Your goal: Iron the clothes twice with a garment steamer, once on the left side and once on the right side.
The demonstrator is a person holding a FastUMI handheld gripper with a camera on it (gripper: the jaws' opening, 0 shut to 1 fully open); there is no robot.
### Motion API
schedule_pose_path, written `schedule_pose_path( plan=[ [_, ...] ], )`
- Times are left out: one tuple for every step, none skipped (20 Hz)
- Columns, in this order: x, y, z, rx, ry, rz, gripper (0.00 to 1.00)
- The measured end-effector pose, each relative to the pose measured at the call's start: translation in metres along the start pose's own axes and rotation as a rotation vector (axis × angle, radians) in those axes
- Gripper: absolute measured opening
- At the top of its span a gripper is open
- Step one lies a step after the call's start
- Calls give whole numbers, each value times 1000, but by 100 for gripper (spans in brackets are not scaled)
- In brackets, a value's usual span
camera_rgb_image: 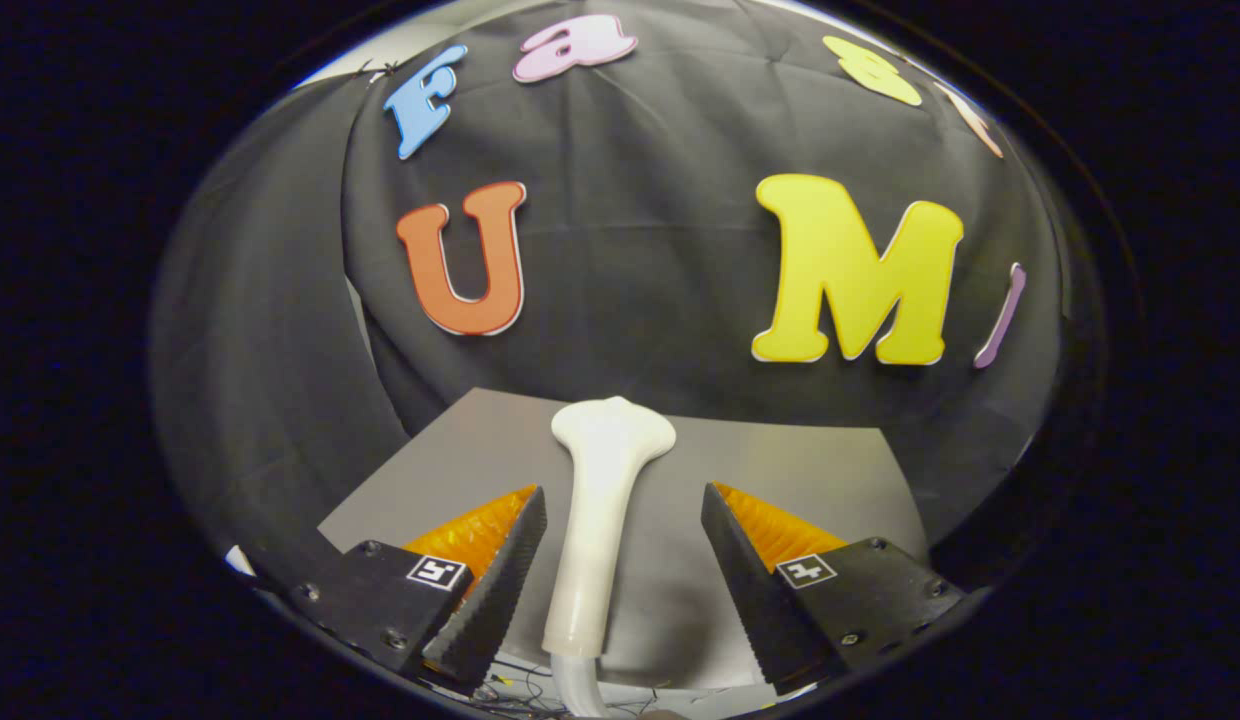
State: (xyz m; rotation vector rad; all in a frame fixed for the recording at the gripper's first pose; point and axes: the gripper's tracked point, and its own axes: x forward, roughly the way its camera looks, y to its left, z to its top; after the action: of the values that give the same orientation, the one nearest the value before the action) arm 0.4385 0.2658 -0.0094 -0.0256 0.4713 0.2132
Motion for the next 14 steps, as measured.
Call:
schedule_pose_path(
  plan=[
    [13, 3, -4, -5, 28, 1, 97],
    [21, 5, -8, -6, 55, 4, 97],
    [29, 7, -13, -7, 82, 7, 96],
    [37, 10, -15, -3, 103, 15, 96],
    [41, 13, -21, 4, 127, 18, 96],
    [45, 14, -24, 5, 150, 22, 96],
    [48, 15, -27, 3, 165, 24, 95],
    [51, 17, -29, 4, 180, 17, 94],
    [53, 22, -32, 7, 196, 17, 90],
    [54, 25, -36, 14, 215, 24, 83],
    [55, 26, -36, 20, 220, 22, 77],
    [59, 21, -37, 18, 225, 7, 71],
    [57, 20, -37, 23, 223, 1, 70],
    [58, 19, -37, 27, 230, -7, 65]
  ],
)
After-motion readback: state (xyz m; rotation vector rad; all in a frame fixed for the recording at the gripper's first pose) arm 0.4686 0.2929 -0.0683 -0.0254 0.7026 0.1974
